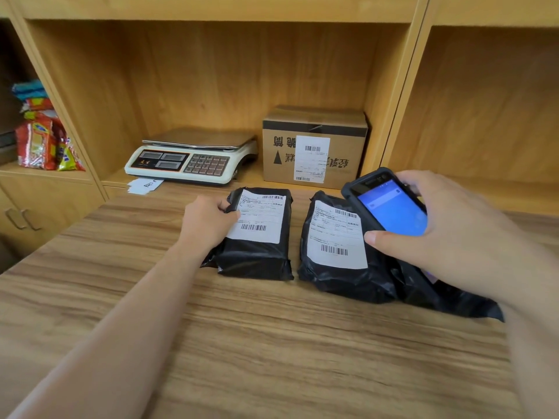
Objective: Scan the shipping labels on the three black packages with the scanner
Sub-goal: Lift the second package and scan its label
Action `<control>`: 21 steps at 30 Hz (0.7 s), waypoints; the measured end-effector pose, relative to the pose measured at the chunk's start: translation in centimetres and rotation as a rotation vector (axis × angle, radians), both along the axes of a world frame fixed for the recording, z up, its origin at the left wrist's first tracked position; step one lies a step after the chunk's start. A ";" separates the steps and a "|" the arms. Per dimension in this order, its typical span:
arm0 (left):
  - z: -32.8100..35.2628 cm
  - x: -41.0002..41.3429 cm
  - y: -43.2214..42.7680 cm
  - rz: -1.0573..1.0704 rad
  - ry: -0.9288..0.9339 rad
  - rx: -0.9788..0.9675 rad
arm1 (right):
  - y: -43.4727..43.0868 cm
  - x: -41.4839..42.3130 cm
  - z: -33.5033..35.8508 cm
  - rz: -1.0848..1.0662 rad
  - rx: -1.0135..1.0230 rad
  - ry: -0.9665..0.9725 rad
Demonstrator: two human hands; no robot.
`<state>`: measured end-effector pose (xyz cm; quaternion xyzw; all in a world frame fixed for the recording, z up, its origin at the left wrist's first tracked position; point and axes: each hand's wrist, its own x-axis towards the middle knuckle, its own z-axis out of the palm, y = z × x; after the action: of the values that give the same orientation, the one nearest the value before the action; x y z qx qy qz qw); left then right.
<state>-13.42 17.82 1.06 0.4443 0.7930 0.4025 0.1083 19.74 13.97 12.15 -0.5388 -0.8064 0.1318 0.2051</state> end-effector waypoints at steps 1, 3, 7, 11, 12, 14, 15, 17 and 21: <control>0.0 0.0 0.0 -0.007 0.010 -0.019 | 0.0 0.1 0.0 0.002 0.001 0.002; 0.3 0.0 -0.1 -0.013 0.064 -0.060 | 0.1 0.1 0.0 0.000 0.002 0.003; 0.6 0.2 -0.1 -0.045 0.202 -0.134 | 0.5 0.4 0.0 0.001 0.005 0.000; 1.0 1.1 -0.2 -0.077 0.316 -0.050 | 0.6 1.0 0.2 -0.004 0.018 0.010; 1.3 1.5 -0.4 -0.087 0.341 -0.025 | 0.7 1.2 0.2 -0.002 0.022 0.007; 1.9 2.4 -0.8 -0.128 0.359 0.009 | 0.8 1.6 0.2 0.000 0.026 0.005; 2.3 3.0 -1.0 -0.161 0.354 0.030 | 0.8 1.8 0.2 -0.003 0.024 0.004; 2.9 4.5 -1.5 -0.239 0.330 0.068 | 0.9 2.2 0.3 -0.022 0.024 -0.008; 3.6 8.0 -0.9 -0.346 0.240 0.039 | 1.2 3.0 0.6 -0.064 0.064 -0.049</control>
<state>-5.41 16.91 4.63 0.6205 0.7042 0.3375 0.0720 22.73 15.21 12.76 -0.5607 -0.7972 0.0861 0.2065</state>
